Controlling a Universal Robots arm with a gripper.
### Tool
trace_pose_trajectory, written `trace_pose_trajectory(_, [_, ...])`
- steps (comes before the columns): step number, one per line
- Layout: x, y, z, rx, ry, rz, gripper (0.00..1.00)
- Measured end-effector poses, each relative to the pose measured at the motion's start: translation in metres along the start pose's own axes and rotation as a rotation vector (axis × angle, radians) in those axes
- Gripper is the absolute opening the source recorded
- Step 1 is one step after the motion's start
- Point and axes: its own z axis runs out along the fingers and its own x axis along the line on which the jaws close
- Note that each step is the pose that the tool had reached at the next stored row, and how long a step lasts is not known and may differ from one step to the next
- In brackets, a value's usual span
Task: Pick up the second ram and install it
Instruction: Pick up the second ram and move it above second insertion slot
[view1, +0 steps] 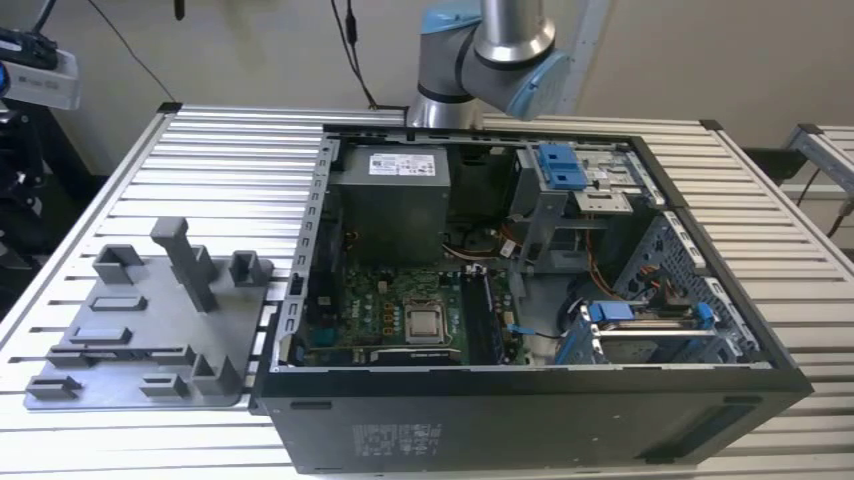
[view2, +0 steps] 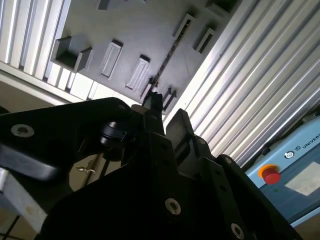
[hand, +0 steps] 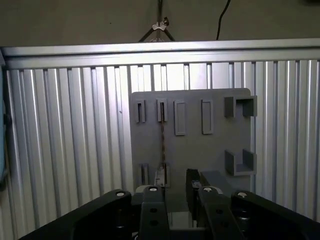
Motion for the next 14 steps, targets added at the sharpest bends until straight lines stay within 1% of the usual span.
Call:
trace_pose_trajectory(1, [0.0,0.0,0.0,0.0,0.0,0.0,0.36])
trace_pose_trajectory(2, [0.0,0.0,0.0,0.0,0.0,0.0,0.36])
trace_pose_trajectory(3, [0.0001,0.0,0.0,0.0,0.0,0.0,0.42])
trace_pose_trajectory(4, [0.0001,0.0,0.0,0.0,0.0,0.0,0.42])
trace_pose_trajectory(5, [0.0001,0.0,0.0,0.0,0.0,0.0,0.48])
trace_pose_trajectory(14, [0.0005,0.0,0.0001,0.0001,0.0,0.0,0.48])
